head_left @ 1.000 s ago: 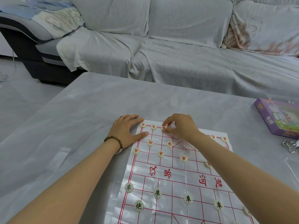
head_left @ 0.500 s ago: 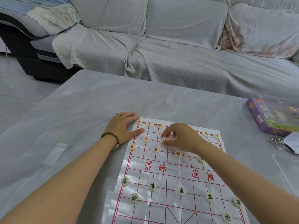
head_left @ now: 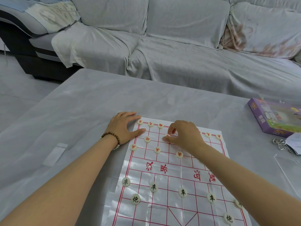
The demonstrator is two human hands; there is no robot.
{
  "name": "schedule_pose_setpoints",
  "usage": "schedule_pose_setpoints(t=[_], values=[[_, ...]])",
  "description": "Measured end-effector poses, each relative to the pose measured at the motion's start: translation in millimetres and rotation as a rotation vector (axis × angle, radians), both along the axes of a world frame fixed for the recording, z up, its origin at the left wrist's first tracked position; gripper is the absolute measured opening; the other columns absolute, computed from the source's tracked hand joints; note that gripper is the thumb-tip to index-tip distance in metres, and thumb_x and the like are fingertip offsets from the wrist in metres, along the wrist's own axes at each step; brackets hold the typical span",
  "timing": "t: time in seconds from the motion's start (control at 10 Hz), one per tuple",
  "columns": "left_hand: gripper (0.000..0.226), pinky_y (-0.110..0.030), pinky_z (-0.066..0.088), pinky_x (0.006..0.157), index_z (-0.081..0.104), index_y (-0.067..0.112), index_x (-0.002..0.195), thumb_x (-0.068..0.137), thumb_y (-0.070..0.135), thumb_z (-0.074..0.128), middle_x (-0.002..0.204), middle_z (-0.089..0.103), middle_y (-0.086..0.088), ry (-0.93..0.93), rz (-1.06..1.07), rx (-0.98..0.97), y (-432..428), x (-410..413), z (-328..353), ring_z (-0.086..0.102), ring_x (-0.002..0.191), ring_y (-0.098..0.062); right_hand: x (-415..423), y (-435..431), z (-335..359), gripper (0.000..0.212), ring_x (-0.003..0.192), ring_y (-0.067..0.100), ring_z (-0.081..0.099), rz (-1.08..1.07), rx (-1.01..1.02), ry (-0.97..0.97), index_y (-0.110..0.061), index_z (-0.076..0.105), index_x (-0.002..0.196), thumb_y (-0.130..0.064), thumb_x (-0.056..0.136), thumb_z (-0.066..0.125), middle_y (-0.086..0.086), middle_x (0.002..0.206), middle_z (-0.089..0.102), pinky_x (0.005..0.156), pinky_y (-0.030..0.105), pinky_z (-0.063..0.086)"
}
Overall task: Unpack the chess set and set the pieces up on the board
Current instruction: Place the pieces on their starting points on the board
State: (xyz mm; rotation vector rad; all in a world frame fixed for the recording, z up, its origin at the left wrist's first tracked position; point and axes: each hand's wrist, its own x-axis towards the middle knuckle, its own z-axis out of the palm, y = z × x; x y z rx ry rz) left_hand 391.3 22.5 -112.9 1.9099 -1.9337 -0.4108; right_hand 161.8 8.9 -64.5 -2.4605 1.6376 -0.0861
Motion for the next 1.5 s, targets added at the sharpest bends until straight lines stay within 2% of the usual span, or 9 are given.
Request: schedule_pose_setpoints(t=[0.1,0.2,0.3,0.4,0.7,1.0,1.2,1.5], values=[[0.067,-0.039,0.022,0.110,0.042,0.036,0.135,0.075,0.065,0.054,0.146,0.034,0.012,-0.001,-0.002,0.005,0,0,1,0.026,0.135,-0.014,0,-7,1,0.024,0.095,0.012,0.054,0.035,0.009,-0.037,-0.029,0.068,0.106,-0.039,0.085,0.064,-0.004,0.106,0.063,0.087,0.026,0.039],[0.067,-0.039,0.022,0.110,0.041,0.036,0.135,0.076,0.064,0.054,0.146,0.034,0.012,-0.004,-0.003,0.009,0,0,1,0.026,0.135,-0.014,-3,-15,2,0.028,0.107,0.016,0.050,0.002,0.013,-0.058,-0.034,0.065,0.113,-0.037,0.085,0.064,-0.003,0.116,0.057,0.091,0.029,0.033],[0.067,-0.039,0.022,0.111,0.041,0.036,0.135,0.076,0.064,0.055,0.146,0.034,0.012,-0.004,-0.001,0.009,1,0,2,0.026,0.135,-0.014,-3,-17,0,0.036,0.114,0.017,0.046,-0.060,-0.028,-0.043,-0.030,0.064,0.111,-0.048,0.081,0.065,-0.003,0.122,0.053,0.097,0.033,0.032],[0.067,-0.039,0.021,0.111,0.041,0.036,0.135,0.076,0.064,0.055,0.146,0.034,0.011,-0.010,-0.001,0.011,1,-1,3,0.025,0.135,-0.015,-2,-17,-4,0.032,0.111,0.017,0.048,-0.099,-0.042,-0.062,-0.027,0.067,0.105,-0.047,0.081,0.065,-0.003,0.118,0.056,0.095,0.032,0.032],[0.067,-0.040,0.022,0.111,0.041,0.035,0.135,0.076,0.064,0.054,0.146,0.034,0.010,-0.014,0.001,0.012,0,-1,2,0.026,0.135,-0.015,-6,-26,-7,0.027,0.104,0.015,0.050,-0.136,-0.029,-0.116,-0.028,0.068,0.106,-0.042,0.083,0.066,-0.003,0.112,0.060,0.085,0.028,0.028],[0.067,-0.040,0.022,0.111,0.040,0.036,0.135,0.076,0.064,0.054,0.146,0.034,0.011,-0.022,0.013,0.014,0,-2,2,0.026,0.135,-0.015,13,-20,-6,0.040,0.113,0.015,0.046,-0.072,-0.057,-0.183,-0.030,0.060,0.117,-0.049,0.082,0.063,-0.005,0.122,0.056,0.095,0.030,0.030],[0.066,-0.040,0.021,0.111,0.041,0.036,0.135,0.077,0.064,0.054,0.146,0.034,0.011,-0.032,0.019,0.008,1,-3,2,0.025,0.136,-0.015,43,-24,-9,0.034,0.115,0.016,0.044,-0.041,-0.067,-0.185,-0.028,0.065,0.110,-0.050,0.084,0.060,-0.004,0.123,0.056,0.095,0.031,0.029],[0.065,-0.039,0.021,0.111,0.041,0.037,0.135,0.077,0.065,0.053,0.146,0.033,0.011,-0.046,0.018,0.009,0,-2,1,0.025,0.136,-0.014,46,-31,-14,0.028,0.112,0.016,0.046,-0.065,-0.077,-0.164,-0.028,0.069,0.104,-0.046,0.084,0.062,-0.003,0.117,0.059,0.095,0.031,0.029]])
